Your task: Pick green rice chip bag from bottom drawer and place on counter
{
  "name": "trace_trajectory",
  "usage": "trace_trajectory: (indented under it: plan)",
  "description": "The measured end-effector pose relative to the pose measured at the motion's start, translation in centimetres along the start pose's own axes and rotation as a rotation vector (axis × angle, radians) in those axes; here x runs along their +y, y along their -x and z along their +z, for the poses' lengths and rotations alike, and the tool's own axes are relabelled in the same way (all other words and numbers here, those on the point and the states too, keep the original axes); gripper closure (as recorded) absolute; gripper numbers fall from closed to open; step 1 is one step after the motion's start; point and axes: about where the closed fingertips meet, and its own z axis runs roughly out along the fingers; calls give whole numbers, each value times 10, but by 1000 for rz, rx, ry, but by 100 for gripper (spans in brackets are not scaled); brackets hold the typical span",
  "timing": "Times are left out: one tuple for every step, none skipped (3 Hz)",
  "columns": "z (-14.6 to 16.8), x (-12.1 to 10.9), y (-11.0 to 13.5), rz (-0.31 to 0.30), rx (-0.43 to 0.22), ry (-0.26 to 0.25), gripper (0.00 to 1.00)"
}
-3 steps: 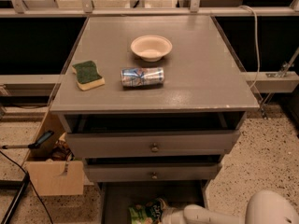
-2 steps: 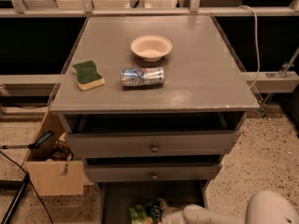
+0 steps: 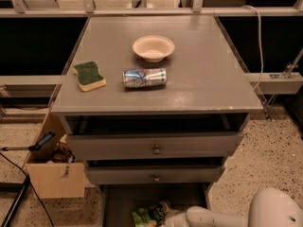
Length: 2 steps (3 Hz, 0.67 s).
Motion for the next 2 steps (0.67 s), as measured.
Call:
trace_trajectory:
  plan:
    - [-34,3,13,-44,8,3,100]
    - [-83,5,33,-108,5,-14,100]
